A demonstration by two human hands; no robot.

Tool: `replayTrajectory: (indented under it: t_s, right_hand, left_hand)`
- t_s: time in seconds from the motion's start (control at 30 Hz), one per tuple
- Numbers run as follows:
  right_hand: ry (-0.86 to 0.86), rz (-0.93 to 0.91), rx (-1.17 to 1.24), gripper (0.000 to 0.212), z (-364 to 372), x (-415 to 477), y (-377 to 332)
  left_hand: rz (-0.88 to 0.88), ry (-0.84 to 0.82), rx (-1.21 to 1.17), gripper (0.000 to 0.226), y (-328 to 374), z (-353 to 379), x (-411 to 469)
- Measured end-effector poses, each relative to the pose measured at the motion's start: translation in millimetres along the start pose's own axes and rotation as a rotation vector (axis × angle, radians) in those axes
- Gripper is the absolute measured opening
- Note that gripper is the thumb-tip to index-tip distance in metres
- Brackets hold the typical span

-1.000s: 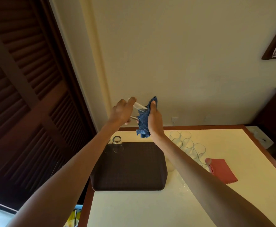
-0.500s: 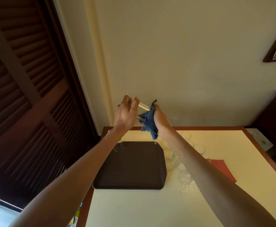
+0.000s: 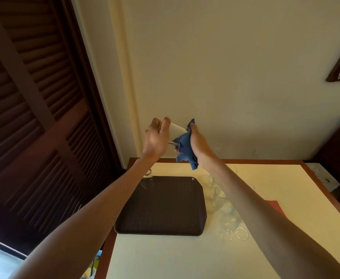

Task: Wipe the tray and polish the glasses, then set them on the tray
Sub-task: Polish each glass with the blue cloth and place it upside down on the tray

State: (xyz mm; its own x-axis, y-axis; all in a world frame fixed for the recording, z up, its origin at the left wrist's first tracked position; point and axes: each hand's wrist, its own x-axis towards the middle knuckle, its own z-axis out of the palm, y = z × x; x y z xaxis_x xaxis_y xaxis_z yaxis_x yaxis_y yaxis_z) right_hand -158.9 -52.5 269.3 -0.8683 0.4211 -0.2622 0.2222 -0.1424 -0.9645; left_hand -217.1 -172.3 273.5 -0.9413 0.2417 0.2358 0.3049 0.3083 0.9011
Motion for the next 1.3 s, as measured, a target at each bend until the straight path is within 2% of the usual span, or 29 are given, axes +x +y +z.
replayTrajectory:
  t_s: [0.07,0.13,0.2,0.27,0.3,0.37,0.43,0.5,0.53,0.6,0.67,0.7,0.73,0.8,0.87,0.9,0.97,1.03,1.1,1.13,1.23,1.3]
  right_hand:
    - [0.099,-0.188,-0.204,0.062,1,1,8]
    - [0.085,-0.215,-0.185,0.067,2,1,10]
    - [-0.015,-0.053,-0.022,0.069,-1,5,6]
    - [-0.088,0.095,0.077,0.054,-3,1,-3]
    - [-0.092,0.126,0.089,0.051,-3,1,-5]
    - [-0.067,0.087,0.045,0.062,-2,1,-4]
    - [0.052,-0.080,-0.143,0.071,2,0,4]
    - [0.139,-0.233,-0.214,0.060,3,-4,11]
    - [0.134,-0.236,-0.192,0.060,3,-4,10]
    - [0.057,-0.085,-0.075,0.072,1,2,7]
    - [-0.028,0.057,0.042,0.063,-2,3,-1]
    - [-0.040,0.067,0.035,0.060,-3,1,-3]
    - [-0.036,0.035,-0.012,0.063,-3,1,-3]
    - [0.046,-0.136,-0.156,0.077,-2,-3,2]
    - [0.150,-0.334,-0.252,0.065,0,-10,7]
    - [0.164,-0.370,-0.252,0.057,1,-11,8]
    - [0.108,-0.291,-0.184,0.058,0,-7,8]
    - [0.004,-0.079,-0.083,0.066,-1,-5,5]
    - [-0.023,-0.004,-0.065,0.062,-3,-4,2]
    - [0.003,-0.051,-0.120,0.061,-3,-6,1]
    - [0.181,-0.377,-0.232,0.051,3,-20,2]
    - [0.199,-0.420,-0.187,0.052,3,-19,8]
  left_hand:
    - [-0.149,-0.055,-0.003,0.047,3,0,4]
    - [-0.108,-0.020,0.026,0.048,7,-1,2]
    - [0.050,0.059,0.044,0.043,8,-2,-4]
    - [0.172,0.105,0.050,0.040,6,-4,-11]
    - [0.163,0.105,0.036,0.040,4,-3,-11]
    - [0.026,0.070,-0.037,0.045,2,-2,-10]
    - [-0.149,0.007,-0.070,0.056,6,-1,-7]
    - [-0.181,-0.017,-0.048,0.053,10,-2,-6]
    - [-0.145,-0.004,-0.028,0.049,12,-2,-6]
    - [0.003,0.063,0.005,0.044,14,-3,-9]
    - [0.159,0.122,0.031,0.040,14,-5,-14]
    - [0.192,0.135,0.028,0.038,12,-4,-15]
    - [0.174,0.134,0.008,0.038,10,-4,-15]
    - [0.014,0.082,-0.047,0.043,9,-3,-12]
    - [-0.156,-0.003,-0.064,0.052,12,-3,-9]
    - [-0.169,-0.010,-0.043,0.054,14,-3,-9]
    - [-0.066,0.050,0.005,0.051,17,-3,-11]
    - [0.101,0.130,0.031,0.044,17,-5,-18]
    - [0.157,0.152,0.022,0.040,15,-4,-21]
    - [0.110,0.137,-0.012,0.041,15,-3,-20]
    - [-0.149,0.014,-0.123,0.047,17,-2,-12]
    - [-0.165,-0.007,-0.095,0.046,20,-3,-11]
